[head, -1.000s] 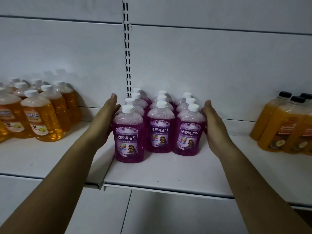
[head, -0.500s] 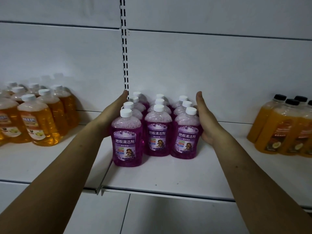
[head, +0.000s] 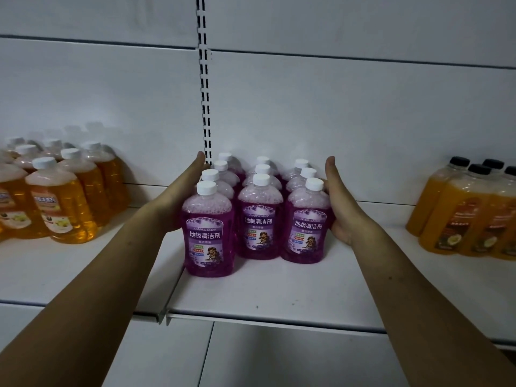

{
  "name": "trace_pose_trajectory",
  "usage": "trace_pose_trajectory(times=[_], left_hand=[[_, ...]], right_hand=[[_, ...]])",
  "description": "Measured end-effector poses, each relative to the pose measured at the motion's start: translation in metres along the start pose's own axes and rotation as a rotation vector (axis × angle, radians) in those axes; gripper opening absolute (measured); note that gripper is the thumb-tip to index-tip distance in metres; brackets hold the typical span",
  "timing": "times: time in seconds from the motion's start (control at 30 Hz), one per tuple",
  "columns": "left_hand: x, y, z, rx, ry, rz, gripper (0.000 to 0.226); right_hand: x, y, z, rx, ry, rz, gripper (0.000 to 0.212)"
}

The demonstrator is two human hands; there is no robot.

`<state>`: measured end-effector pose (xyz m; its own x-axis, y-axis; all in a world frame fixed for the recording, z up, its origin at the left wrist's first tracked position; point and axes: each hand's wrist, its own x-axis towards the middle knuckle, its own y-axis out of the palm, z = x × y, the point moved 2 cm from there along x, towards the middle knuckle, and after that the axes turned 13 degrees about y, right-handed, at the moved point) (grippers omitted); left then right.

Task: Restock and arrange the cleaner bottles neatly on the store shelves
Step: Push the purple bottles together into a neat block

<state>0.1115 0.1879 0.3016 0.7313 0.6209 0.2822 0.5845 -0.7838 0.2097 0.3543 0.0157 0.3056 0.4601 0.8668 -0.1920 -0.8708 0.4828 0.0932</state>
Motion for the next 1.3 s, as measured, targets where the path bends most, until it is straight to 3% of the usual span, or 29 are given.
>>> trace_pose_trajectory(times=[0.3,0.43,0.5,0.53,0.57,0.63,0.7,1.13,1.23,1.3], left_hand=[[-0.006,-0.009,-0.002,0.088,-0.025,-0.107,0.079],[-0.03,0.002,-0.007,0.222,0.115,-0.17,0.09],[-0.054,0.007,-0.004,0.211,0.187,-0.077,0.065],[-0.067,0.009,-0.002,0.244,0.223,-0.049,0.051],[-0.073,0.008,0.005,0.361,0.238,-0.009,0.067],[-0.085,0.004,0.021,0.56,0.247,0.089,0.126],[-0.093,0.002,0.03,0.535,0.256,0.095,0.146],[-0.095,0.0,0.028,0.629,0.243,-0.015,0.145],[-0.108,0.01,0.016,0.882,0.245,-0.089,0.139],[-0.125,0.016,0.012,1.024,0.246,-0.162,0.133]], right_hand=[[-0.007,-0.001,-0.003,0.013,-0.015,0.043,0.083],[-0.025,-0.005,-0.018,-0.127,-0.149,-0.028,0.057],[-0.034,-0.011,-0.032,-0.181,-0.201,-0.016,0.057],[-0.035,-0.015,-0.042,-0.237,-0.2,0.013,0.069],[-0.036,-0.018,-0.052,-0.324,-0.188,0.04,0.081],[-0.034,-0.023,-0.068,-0.497,-0.179,0.036,0.099],[-0.03,-0.024,-0.075,-0.564,-0.191,-0.028,0.105],[-0.029,-0.025,-0.076,-0.61,-0.201,-0.082,0.109],[-0.046,-0.021,-0.069,-0.572,-0.219,-0.087,0.113],[-0.064,-0.018,-0.066,-0.605,-0.25,-0.134,0.104]])
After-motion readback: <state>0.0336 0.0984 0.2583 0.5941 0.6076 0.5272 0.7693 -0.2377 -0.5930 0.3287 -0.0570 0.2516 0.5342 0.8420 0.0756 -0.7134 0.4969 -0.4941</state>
